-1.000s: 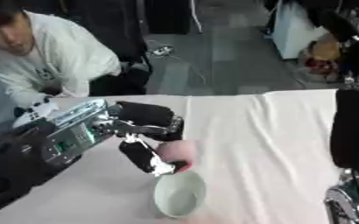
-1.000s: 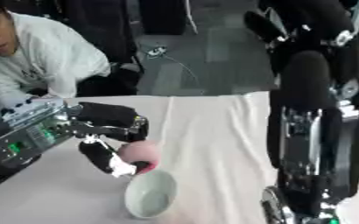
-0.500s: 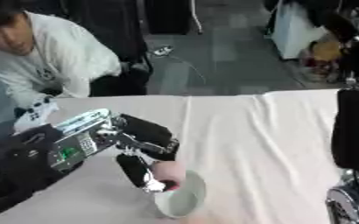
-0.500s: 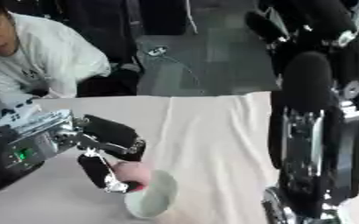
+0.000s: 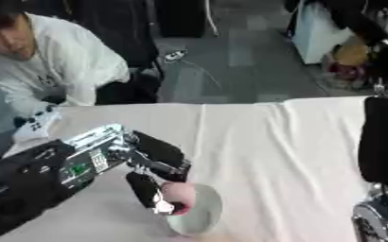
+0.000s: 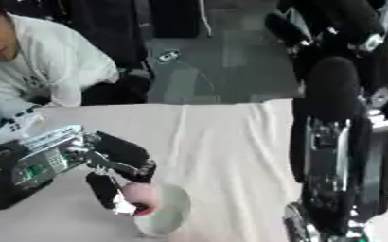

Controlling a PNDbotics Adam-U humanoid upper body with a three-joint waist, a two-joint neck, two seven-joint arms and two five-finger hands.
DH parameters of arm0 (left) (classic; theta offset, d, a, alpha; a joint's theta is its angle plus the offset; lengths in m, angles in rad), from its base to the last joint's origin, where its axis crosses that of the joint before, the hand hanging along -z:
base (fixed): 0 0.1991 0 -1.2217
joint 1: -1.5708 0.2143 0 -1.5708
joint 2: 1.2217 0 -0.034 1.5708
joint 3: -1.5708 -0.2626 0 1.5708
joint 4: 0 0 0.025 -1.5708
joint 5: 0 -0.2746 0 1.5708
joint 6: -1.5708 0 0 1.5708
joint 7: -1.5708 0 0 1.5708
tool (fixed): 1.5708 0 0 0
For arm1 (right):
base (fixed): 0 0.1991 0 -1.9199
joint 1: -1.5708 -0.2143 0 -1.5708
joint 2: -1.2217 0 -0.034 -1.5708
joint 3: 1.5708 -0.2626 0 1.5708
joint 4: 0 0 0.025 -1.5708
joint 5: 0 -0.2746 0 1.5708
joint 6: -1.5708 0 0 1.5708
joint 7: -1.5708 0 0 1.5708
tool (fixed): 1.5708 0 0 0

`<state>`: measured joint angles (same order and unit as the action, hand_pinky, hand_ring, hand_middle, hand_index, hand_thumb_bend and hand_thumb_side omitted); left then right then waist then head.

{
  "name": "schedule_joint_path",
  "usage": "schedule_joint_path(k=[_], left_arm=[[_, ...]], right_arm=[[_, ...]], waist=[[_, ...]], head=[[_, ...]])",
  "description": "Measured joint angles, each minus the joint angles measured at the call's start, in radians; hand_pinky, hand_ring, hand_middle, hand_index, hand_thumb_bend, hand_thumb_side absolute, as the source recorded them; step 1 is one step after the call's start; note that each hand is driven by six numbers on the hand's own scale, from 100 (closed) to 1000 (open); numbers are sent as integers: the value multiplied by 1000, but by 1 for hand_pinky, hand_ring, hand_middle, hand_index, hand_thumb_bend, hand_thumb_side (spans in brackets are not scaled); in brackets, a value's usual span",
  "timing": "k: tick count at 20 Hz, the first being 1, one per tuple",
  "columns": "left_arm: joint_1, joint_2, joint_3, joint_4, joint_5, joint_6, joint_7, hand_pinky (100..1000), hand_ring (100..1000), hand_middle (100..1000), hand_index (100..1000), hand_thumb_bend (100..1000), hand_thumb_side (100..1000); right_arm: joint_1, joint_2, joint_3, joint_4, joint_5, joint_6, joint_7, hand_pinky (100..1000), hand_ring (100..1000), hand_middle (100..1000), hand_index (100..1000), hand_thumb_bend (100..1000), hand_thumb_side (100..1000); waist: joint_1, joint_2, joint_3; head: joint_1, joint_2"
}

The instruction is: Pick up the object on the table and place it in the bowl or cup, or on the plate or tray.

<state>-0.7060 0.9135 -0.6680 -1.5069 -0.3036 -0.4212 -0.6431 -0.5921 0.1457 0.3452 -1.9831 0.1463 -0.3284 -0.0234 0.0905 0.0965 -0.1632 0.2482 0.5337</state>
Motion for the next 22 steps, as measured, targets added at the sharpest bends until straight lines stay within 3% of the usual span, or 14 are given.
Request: schedule_joint_path(k=[1,2,3,5,13,15,16,17,18,19,20,21,22], left_arm=[[0,-1,0,3,-5,0,0,100,100,173,417,100,588],[0,-2,0,5,-11,1,0,100,100,249,469,100,596],[0,-4,0,6,-16,1,0,100,100,250,469,100,597],[0,-8,-1,6,-26,5,3,100,100,334,523,100,640],[-1,-9,-6,16,-60,29,15,100,138,403,571,100,674],[-2,-10,-6,18,-72,34,17,346,439,588,714,100,796],[-4,-11,-6,20,-79,37,16,584,688,791,855,100,932],[-8,-13,-5,21,-89,41,14,508,605,734,812,100,887],[-10,-15,-5,21,-101,44,13,955,983,1000,1000,123,1000],[-10,-17,-5,21,-114,47,9,772,841,908,961,100,1000],[-10,-17,-5,21,-128,49,4,1000,1000,1000,1000,284,1000],[-10,-17,-5,20,-140,48,-4,1000,1000,1000,1000,271,1000],[-10,-17,-5,20,-149,45,-14,1000,1000,1000,1000,425,1000]], right_arm=[[0,0,0,0,0,0,0,859,917,915,871,100,610],[0,0,0,0,0,0,0,859,917,915,871,100,610],[0,0,0,0,0,0,0,859,917,915,871,100,610],[0,0,0,0,0,-1,1,859,917,915,871,100,610],[0,0,3,0,-1,-1,2,859,917,915,871,100,610],[0,0,3,0,-1,-1,2,859,917,915,872,100,610],[0,0,3,0,-1,-1,2,859,918,915,872,100,610],[0,0,3,0,-1,-1,2,859,918,915,872,100,610],[0,0,3,0,-1,-1,2,859,918,916,872,100,610],[0,0,3,0,-1,-1,2,859,917,915,872,100,610],[0,0,3,0,-1,-1,2,859,918,915,872,100,609],[0,0,3,0,-1,-1,2,859,918,916,872,100,609],[0,0,3,0,-1,-1,2,859,918,916,872,100,609]], waist=[[0,0,-1],[0,0,-1],[0,0,-1],[0,0,-1],[0,0,-1],[0,0,-1],[0,0,-1],[0,0,-1],[0,0,-1],[0,0,-1],[0,0,-1],[0,0,-1],[0,0,-1]], head=[[0,0],[0,0],[0,0],[0,0],[4,0],[5,0],[6,0],[7,0],[8,0],[8,0],[8,0],[8,0],[8,1]])
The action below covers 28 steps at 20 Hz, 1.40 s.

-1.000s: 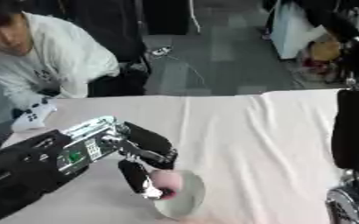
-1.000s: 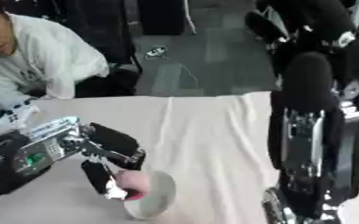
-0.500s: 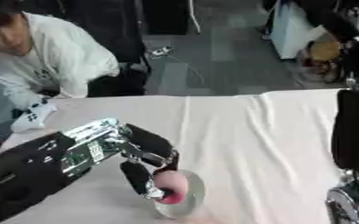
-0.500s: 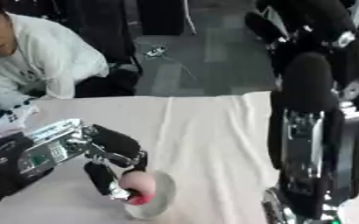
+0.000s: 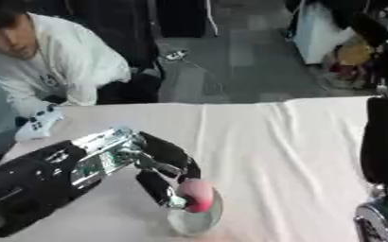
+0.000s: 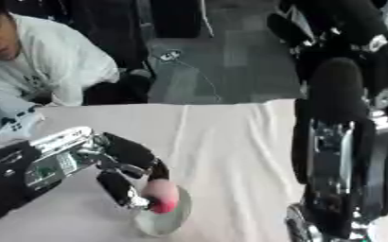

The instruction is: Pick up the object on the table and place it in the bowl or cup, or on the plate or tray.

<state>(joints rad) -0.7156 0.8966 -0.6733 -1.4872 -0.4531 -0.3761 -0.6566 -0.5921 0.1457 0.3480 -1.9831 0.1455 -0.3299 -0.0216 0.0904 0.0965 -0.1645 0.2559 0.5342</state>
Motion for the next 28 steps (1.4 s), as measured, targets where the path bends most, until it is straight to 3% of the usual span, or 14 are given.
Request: schedule_joint_path(k=[1,2,4,8,10,11,12,13,14,16,18,23,25,28], left_arm=[[0,0,0,-2,-7,-4,-11,1000,1000,1000,1000,358,1000],[0,0,1,-4,-13,-8,-20,1000,1000,1000,1000,515,1000],[0,0,5,-5,-21,-12,-34,1000,1000,1000,1000,588,1000],[-2,0,12,-12,-27,-14,-45,1000,1000,1000,1000,684,1000],[-5,0,16,-16,-28,-13,-46,1000,1000,1000,1000,648,1000],[-6,0,20,-18,-28,-13,-46,1000,1000,1000,1000,687,1000],[-7,0,25,-20,-28,-13,-44,1000,1000,1000,1000,494,1000],[-5,0,35,-25,-27,-11,-32,1000,1000,1000,1000,434,972],[6,1,54,-35,-25,-6,-8,867,874,909,965,146,771],[60,0,124,-70,-4,39,107,674,705,812,881,100,714],[152,-13,223,-125,37,117,297,594,609,768,847,100,706],[331,-171,429,-279,146,262,758,540,548,737,817,100,713],[363,-241,468,-336,173,278,865,541,548,737,819,100,716],[372,-337,498,-424,189,271,936,526,541,733,817,100,719]], right_arm=[[0,0,0,0,0,0,0,859,918,916,872,100,609],[0,0,0,0,0,0,0,859,918,916,872,100,609],[0,0,0,0,0,0,0,859,918,916,872,100,609],[0,0,0,0,0,0,0,859,918,916,872,100,609],[0,0,0,0,0,0,0,859,918,916,872,100,609],[0,0,0,0,0,0,0,859,918,916,872,100,609],[0,0,0,0,0,0,0,859,918,916,872,100,614],[0,0,0,0,0,0,0,859,918,916,872,100,611],[0,0,-1,0,0,0,-1,859,918,916,872,100,610],[0,0,-4,0,1,0,-3,857,918,916,871,100,613],[0,0,-6,0,4,1,-7,853,917,916,874,100,613],[-13,-8,-11,0,13,7,-11,805,912,915,869,100,626],[-24,-17,-9,2,13,9,-8,755,888,895,854,100,611],[-39,-33,-2,15,3,-6,13,715,862,871,844,100,598]], waist=[[0,0,0],[0,0,0],[0,0,0],[0,0,1],[0,0,1],[0,0,2],[0,0,3],[0,0,5],[0,0,7],[-3,0,15],[-11,1,27],[-35,2,61],[-44,2,77],[-61,2,105]], head=[[0,0],[0,0],[0,0],[0,0],[0,0],[0,0],[0,0],[0,0],[0,0],[-4,-19],[-19,-58],[-55,-170],[-65,-211],[-94,-279]])
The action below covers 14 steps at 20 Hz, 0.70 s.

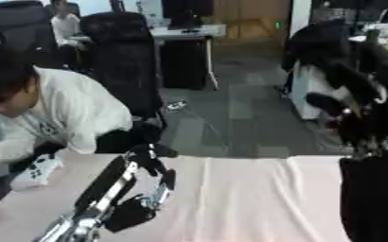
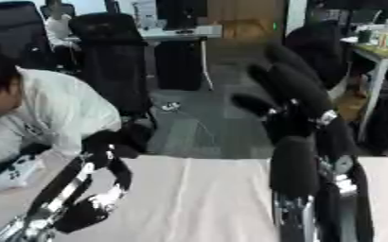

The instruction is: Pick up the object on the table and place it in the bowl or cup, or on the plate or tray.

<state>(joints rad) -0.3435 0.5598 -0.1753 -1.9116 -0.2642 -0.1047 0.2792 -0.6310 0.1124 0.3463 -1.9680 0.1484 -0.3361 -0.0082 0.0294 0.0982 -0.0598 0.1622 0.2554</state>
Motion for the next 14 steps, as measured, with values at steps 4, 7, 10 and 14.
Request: schedule_joint_path(k=[4,7,10,14], left_arm=[[-20,-80,4,-58,15,-59,-21,532,553,737,808,100,716],[-39,-96,-8,-67,32,-118,-80,567,582,761,799,100,715],[-56,-94,-32,-70,48,-184,-178,581,596,784,827,100,716],[-59,-92,-50,-73,80,-245,-290,592,604,793,836,100,713]], right_arm=[[-20,-23,19,26,-19,-60,96,657,817,827,810,100,592],[-24,-31,27,43,-26,-119,201,607,764,772,756,100,556],[-24,-37,32,55,-22,-177,308,588,741,747,709,100,505],[-27,-36,36,63,-31,-233,410,556,705,710,669,100,473]], waist=[[-23,0,33],[-29,0,40],[-35,0,48],[-35,-4,54]], head=[[-64,-102],[-92,-155],[-92,-195],[-59,-218]])
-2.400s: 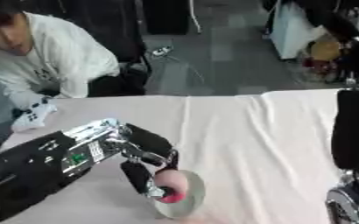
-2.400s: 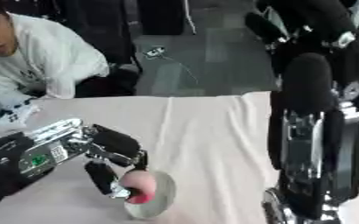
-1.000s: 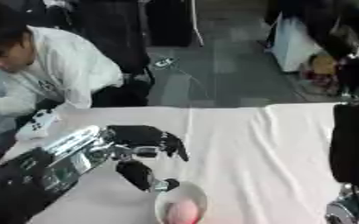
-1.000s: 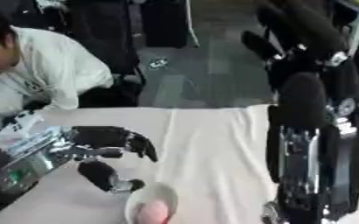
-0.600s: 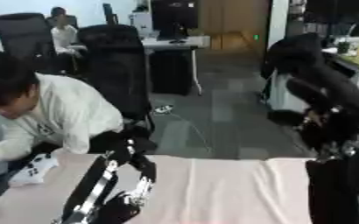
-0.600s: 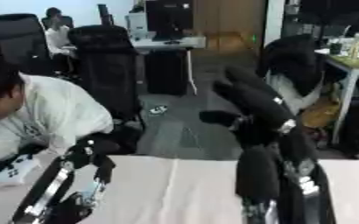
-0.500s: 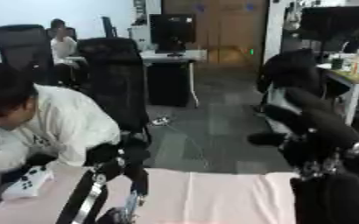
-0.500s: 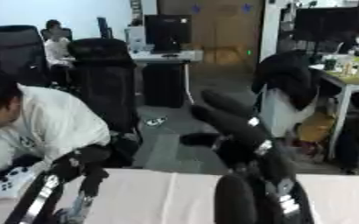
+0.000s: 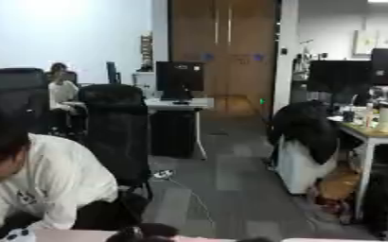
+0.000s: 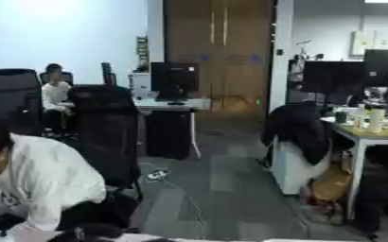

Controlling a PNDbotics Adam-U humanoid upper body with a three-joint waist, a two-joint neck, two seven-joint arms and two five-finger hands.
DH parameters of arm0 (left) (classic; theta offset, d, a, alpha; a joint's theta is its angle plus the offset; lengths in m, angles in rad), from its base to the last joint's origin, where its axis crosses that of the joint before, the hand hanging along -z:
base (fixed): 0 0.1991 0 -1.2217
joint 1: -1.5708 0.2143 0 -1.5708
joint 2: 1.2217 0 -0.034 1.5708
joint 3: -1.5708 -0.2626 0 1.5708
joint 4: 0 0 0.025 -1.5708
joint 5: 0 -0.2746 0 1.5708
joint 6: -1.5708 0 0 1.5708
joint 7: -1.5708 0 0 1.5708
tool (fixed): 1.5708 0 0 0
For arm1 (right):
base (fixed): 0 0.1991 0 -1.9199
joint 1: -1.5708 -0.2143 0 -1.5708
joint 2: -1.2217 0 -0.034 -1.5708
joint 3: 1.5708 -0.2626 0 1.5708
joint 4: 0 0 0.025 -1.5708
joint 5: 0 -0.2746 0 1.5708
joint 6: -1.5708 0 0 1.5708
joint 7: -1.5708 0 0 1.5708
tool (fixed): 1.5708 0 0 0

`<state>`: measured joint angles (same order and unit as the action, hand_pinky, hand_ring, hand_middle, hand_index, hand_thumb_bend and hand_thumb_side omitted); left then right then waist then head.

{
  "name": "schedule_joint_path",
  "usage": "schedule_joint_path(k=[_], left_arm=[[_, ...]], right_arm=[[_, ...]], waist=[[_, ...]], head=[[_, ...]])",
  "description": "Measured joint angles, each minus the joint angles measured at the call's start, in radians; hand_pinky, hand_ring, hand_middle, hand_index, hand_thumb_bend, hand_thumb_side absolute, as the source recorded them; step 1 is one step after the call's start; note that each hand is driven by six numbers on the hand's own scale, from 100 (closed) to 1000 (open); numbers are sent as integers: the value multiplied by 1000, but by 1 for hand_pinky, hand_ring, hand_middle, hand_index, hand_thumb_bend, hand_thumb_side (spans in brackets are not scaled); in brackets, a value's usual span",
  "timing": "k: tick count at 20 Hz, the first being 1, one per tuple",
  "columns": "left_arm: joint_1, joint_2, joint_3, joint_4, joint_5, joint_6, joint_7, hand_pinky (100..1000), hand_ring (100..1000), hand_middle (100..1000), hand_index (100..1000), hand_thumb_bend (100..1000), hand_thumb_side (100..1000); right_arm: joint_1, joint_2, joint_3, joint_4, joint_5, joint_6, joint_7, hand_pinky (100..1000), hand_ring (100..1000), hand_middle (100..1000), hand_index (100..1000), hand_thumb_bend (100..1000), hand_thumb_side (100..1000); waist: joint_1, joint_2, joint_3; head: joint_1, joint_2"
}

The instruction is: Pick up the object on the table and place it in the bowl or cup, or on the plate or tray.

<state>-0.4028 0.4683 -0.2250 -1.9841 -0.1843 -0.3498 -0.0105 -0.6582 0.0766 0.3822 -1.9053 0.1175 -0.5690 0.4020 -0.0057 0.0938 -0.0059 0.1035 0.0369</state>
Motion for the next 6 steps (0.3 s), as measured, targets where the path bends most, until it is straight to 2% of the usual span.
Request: schedule_joint_path(k=[1,3,4,5,6], left_arm=[[0,2,0,0,8,-10,-17,600,610,795,837,100,713],[0,3,1,0,20,-23,-36,608,618,800,829,100,711],[0,3,2,0,22,-30,-42,606,616,799,832,100,712],[0,3,2,0,24,-34,-47,612,622,802,820,100,710],[-1,3,4,0,25,-38,-51,618,625,804,820,100,709]], right_arm=[[0,0,0,0,-7,-10,17,544,689,701,660,100,394],[0,6,-1,-1,-22,-27,37,537,680,693,656,100,305],[0,8,-1,-4,-29,-36,45,541,685,698,658,100,354],[0,8,-1,-4,-34,-42,51,536,679,694,658,100,256],[0,8,-1,-5,-37,-48,57,535,677,693,659,100,227]], waist=[[0,-4,2],[0,-10,3],[0,-10,7],[0,-10,8],[0,-11,8]], head=[[4,-2],[-2,-12],[-14,-19],[-23,-23],[-35,-31]])
